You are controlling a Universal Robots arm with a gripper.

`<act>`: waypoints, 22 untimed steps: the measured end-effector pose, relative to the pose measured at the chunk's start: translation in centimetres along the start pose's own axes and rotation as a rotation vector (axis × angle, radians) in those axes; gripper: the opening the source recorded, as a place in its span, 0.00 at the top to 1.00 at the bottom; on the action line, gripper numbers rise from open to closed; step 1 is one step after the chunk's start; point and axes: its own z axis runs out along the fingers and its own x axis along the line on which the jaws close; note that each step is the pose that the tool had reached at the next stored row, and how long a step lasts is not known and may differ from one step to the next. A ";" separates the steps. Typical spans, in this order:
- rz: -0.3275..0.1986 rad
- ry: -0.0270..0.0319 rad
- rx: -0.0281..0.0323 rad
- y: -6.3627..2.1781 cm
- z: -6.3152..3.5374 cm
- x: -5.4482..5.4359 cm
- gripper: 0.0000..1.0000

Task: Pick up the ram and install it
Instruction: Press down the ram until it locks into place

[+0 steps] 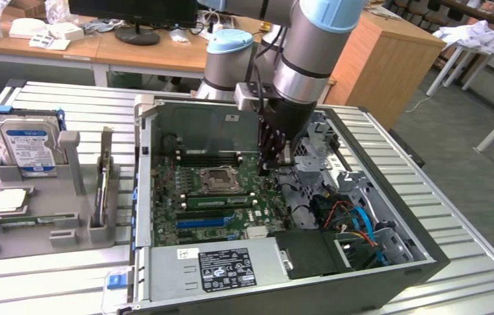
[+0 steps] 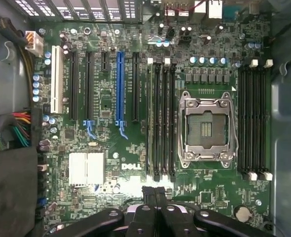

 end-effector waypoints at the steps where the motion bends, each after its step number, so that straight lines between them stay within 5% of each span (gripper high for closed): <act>1: 0.000 0.0000 0.0000 0.00 0.11 0.0 0.89; 22: 0.000 0.0000 0.0000 -0.06 2.65 0.1 0.89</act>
